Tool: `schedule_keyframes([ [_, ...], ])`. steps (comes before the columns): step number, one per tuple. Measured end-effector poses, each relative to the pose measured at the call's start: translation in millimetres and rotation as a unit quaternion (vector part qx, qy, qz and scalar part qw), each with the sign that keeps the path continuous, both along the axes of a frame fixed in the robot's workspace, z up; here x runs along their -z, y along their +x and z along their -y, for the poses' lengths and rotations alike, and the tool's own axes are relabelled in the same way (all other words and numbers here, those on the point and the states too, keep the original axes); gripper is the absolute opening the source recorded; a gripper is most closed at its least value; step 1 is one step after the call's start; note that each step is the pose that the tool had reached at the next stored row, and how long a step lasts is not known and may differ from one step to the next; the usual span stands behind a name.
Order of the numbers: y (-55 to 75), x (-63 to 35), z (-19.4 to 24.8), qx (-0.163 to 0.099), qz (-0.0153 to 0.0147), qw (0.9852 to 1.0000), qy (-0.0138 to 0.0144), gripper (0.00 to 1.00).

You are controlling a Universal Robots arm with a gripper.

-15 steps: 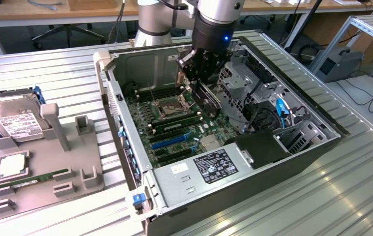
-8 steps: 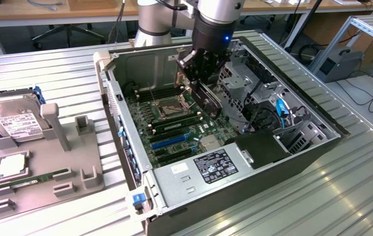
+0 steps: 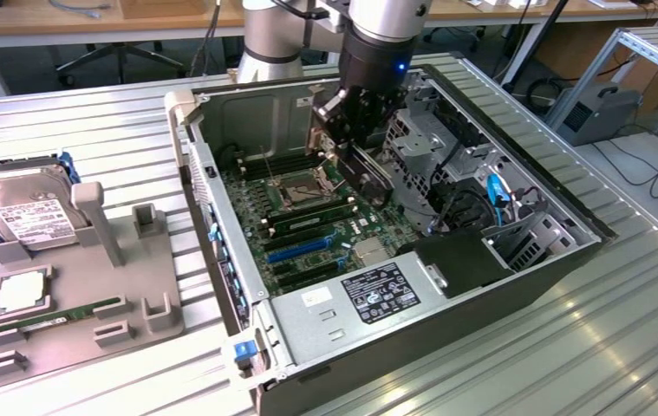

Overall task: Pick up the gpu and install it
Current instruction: 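Insert the gpu into the slot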

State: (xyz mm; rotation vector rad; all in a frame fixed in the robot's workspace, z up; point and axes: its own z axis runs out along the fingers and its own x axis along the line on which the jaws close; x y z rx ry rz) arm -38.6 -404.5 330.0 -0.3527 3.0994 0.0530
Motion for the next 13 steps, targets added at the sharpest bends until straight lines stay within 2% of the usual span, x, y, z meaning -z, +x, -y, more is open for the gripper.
schedule_keyframes([
  [13, 0.0, 0.0, 0.0, -0.036, 0.0000, 0.9994, 0.0000, 0.27],
])
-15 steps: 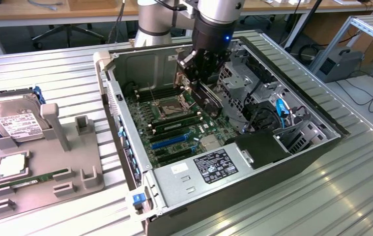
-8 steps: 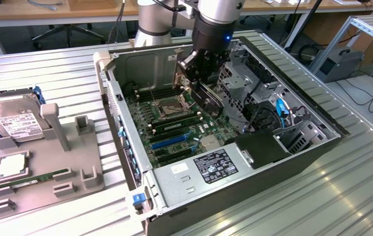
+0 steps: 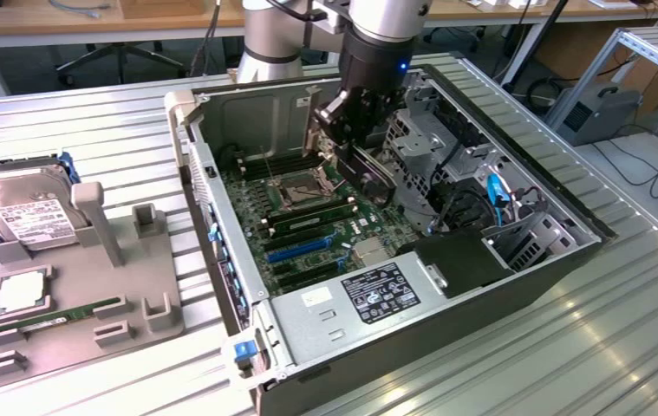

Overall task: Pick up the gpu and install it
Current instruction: 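Insert the gpu into the slot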

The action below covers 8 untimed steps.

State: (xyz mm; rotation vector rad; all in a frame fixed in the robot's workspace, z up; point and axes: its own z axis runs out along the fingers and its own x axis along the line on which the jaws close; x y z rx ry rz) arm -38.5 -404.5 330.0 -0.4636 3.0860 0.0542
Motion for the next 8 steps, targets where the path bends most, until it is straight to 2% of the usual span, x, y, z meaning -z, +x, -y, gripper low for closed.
schedule_keyframes([
  [8, 0.0, 0.0, 0.0, -0.020, 0.0000, 0.9998, 0.0000, 0.27],
])
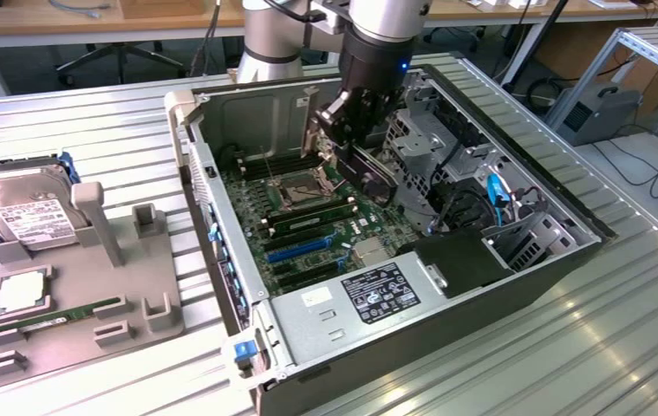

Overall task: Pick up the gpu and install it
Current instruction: 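Insert the gpu into the slot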

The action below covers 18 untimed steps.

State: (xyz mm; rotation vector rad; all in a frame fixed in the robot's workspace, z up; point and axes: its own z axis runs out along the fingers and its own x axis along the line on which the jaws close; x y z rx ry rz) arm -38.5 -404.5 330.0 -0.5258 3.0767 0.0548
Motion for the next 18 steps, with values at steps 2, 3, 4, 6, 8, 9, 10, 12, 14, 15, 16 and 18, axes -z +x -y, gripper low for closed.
schedule_keyframes([
  [2, 0.0, 0.0, 0.0, -0.005, 0.0000, 1.0000, 0.0000, 0.27],
  [3, 0.0, 0.0, 0.0, -0.007, 0.0000, 1.0000, 0.0000, 0.27],
  [4, 0.0, 0.0, 0.0, -0.009, 0.0000, 1.0000, 0.0000, 0.27],
  [6, 0.0, 0.0, 0.0, -0.014, 0.0000, 0.9999, 0.0000, 0.27],
  [8, 0.0, 0.0, 0.0, -0.019, 0.0000, 0.9998, 0.0000, 0.27],
  [9, 0.0, 0.0, 0.0, -0.022, 0.0000, 0.9998, 0.0000, 0.27],
  [10, 0.0, 0.0, 0.0, -0.026, 0.0000, 0.9997, 0.0000, 0.27],
  [12, 0.0, 0.0, 0.0, -0.030, 0.0000, 0.9996, 0.0000, 0.27],
  [14, 0.0, 0.0, 0.0, -0.033, 0.0000, 0.9994, 0.0000, 0.27],
  [15, 0.0, 0.0, 0.0, -0.035, 0.0000, 0.9994, 0.0000, 0.27],
  [16, 0.0, 0.0, 0.0, -0.037, 0.0000, 0.9993, 0.0000, 0.27],
  [18, 0.0, 0.0, 0.0, -0.040, 0.0000, 0.9992, 0.0000, 0.27],
])
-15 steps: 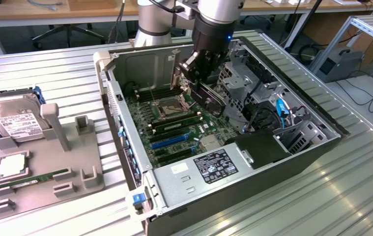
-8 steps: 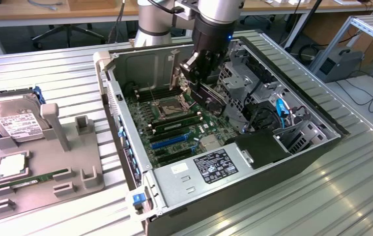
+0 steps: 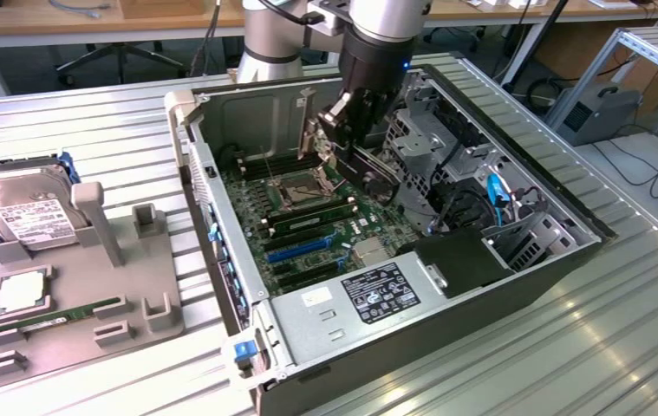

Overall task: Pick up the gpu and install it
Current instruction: 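Insert the gpu into the slot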

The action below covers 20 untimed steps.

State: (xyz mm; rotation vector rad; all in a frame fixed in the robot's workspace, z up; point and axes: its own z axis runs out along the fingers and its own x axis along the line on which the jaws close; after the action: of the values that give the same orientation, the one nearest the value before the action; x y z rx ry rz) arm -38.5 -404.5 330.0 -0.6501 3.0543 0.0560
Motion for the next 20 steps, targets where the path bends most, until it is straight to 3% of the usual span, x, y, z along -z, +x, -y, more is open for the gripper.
schedule_keyframes([
  [20, 0.0, 0.0, 0.0, -0.031, 0.0000, 0.9995, 0.0000, 0.27],
])
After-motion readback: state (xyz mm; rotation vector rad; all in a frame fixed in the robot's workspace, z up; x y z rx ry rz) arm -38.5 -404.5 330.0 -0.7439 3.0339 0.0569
